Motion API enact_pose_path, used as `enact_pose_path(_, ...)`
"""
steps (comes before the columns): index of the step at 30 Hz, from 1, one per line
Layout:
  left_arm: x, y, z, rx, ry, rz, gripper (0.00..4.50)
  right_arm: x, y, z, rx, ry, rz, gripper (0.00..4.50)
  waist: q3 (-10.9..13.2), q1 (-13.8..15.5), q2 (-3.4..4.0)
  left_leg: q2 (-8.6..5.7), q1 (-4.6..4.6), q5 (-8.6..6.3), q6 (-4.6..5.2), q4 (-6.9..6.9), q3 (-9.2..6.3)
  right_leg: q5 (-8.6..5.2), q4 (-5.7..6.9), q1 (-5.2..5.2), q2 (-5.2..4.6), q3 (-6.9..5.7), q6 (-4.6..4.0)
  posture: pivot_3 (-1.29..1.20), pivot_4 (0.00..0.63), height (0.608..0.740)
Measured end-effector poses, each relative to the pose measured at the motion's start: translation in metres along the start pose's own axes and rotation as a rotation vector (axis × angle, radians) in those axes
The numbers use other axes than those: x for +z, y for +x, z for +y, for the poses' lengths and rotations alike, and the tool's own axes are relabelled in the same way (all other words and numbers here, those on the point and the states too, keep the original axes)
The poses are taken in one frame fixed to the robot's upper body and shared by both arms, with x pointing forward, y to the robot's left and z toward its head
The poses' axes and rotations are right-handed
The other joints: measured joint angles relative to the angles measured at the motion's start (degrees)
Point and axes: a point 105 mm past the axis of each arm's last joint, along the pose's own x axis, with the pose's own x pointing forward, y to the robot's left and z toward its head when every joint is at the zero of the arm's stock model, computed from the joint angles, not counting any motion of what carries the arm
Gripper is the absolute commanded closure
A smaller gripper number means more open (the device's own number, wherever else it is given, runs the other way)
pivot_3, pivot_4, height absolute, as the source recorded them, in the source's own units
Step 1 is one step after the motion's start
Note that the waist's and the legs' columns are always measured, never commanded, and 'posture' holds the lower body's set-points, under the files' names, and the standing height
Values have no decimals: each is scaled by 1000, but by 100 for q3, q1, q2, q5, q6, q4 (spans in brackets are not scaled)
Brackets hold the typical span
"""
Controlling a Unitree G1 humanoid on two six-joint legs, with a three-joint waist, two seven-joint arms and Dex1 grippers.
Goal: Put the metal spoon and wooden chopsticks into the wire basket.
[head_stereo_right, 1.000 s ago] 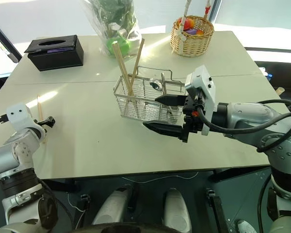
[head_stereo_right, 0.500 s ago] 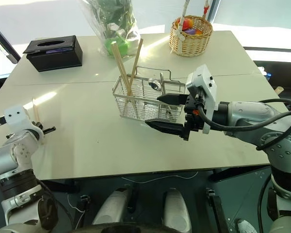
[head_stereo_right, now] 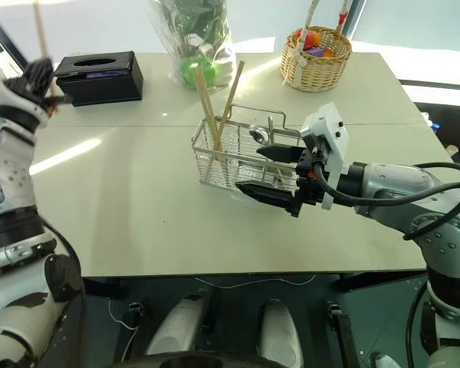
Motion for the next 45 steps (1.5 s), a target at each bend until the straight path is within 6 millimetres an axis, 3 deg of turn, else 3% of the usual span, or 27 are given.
enact_pose_path(8, -5, 28, -87, -424, -261, -171, 4487, 9, -14, -13, -133, -33, -43, 0, 3, -9, -3, 15, 2, 7, 15, 12, 13, 12, 30, -12, 5, -1, 23, 0, 150, 740)
enact_pose_path(17, -41, 32, -138, -567, -493, -167, 4487, 10, -23, -13, -209, -37, -58, 0, 5, -10, -7, 15, 2, 8, 19, 19, 15, 12, 34, -10, 5, -1, 25, 0, 150, 740)
enact_pose_path(23, -46, 30, -167, -639, -587, -183, 4487, 7, -23, -9, -218, -26, -55, 0, 6, -7, -8, 14, 2, 8, 20, 22, 14, 12, 33, -7, 5, -2, 24, 0, 150, 740)
enact_pose_path(30, -46, 18, -179, -689, -606, -175, 4487, 7, -23, -8, -219, -22, -55, 0, 5, -14, -8, 15, 4, 8, 21, 22, 14, 11, 34, -7, 7, -1, 24, 0, 150, 740)
enact_pose_path(42, -82, -3, -184, -690, -568, -65, 4487, 8, -21, -9, -205, -22, -61, 0, 6, 0, -8, 14, 4, 8, 23, 25, 15, 3, 33, -4, 6, -1, 9, 0, 150, 740)
enact_pose_path(45, -84, -4, -184, -694, -563, -64, 3270, 8, -21, -9, -203, -24, -63, 0, 6, 4, -8, 14, 3, 8, 23, 25, 15, 2, 33, -3, 6, -2, 7, 0, 150, 740)
